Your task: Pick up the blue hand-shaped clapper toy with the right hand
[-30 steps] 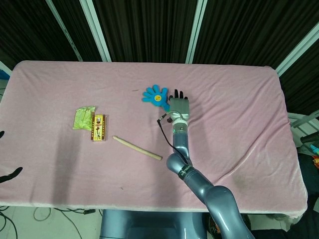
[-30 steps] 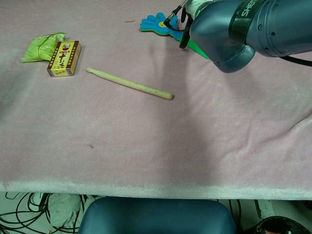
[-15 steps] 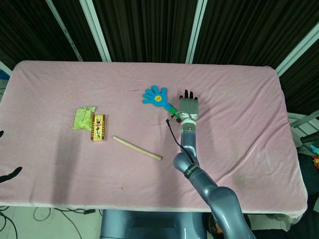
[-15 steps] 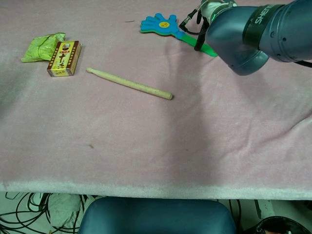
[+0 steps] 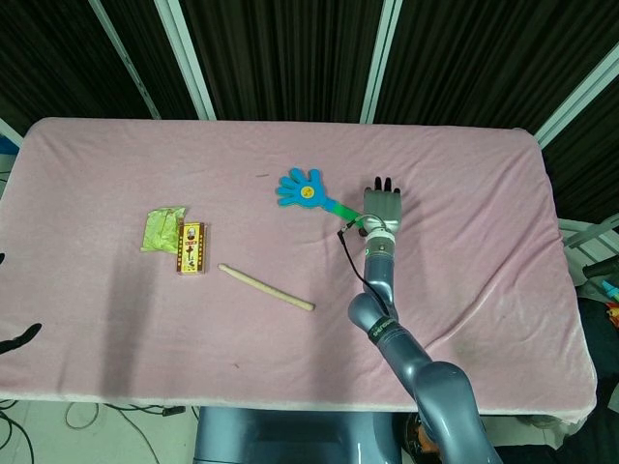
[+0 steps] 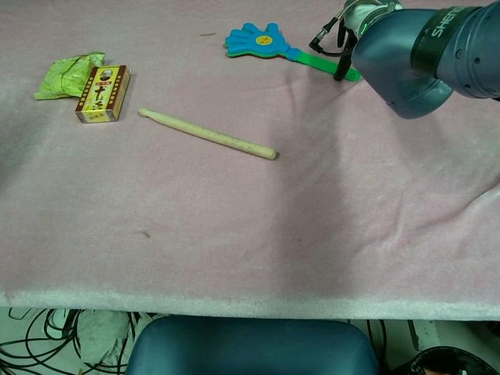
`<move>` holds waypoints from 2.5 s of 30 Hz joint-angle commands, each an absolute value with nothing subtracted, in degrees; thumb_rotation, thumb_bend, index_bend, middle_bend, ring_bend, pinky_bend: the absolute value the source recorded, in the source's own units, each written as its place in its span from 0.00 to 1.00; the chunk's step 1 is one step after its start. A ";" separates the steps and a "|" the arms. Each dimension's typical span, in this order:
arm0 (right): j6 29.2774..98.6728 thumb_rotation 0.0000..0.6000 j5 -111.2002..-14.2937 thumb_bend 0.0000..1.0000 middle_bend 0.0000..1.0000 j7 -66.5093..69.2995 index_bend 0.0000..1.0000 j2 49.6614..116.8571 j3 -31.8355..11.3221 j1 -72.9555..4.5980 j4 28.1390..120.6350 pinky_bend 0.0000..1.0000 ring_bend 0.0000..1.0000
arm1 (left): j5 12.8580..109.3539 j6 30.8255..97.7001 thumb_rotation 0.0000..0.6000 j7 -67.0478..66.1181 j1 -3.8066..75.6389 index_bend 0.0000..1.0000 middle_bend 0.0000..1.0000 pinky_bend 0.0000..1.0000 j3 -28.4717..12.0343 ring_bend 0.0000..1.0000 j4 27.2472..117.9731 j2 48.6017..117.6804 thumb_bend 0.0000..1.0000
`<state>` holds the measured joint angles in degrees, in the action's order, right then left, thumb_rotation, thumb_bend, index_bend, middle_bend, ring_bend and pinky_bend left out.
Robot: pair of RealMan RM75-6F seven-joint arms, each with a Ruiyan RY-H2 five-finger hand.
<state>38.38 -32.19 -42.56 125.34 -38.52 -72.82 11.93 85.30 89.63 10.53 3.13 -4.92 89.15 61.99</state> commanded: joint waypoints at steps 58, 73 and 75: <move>58.09 1.00 -49.95 0.62 0.46 -22.02 0.84 109.34 -33.16 -56.91 49.37 0.29 0.26 | 86.94 91.20 1.00 10.96 2.79 0.00 0.00 0.00 -4.75 0.00 88.94 62.25 0.00; 70.56 1.00 -52.07 0.64 0.47 -22.76 0.86 87.10 -31.54 -40.19 90.64 0.29 0.27 | 88.34 92.64 1.00 9.24 2.49 0.00 0.00 0.00 -4.40 0.00 88.40 63.06 0.00; 71.39 1.00 -52.12 0.64 0.48 -22.19 0.86 85.03 -31.44 -38.60 93.57 0.29 0.27 | 88.50 92.78 1.00 9.01 2.47 0.00 0.00 0.00 -4.35 0.00 88.34 63.15 0.00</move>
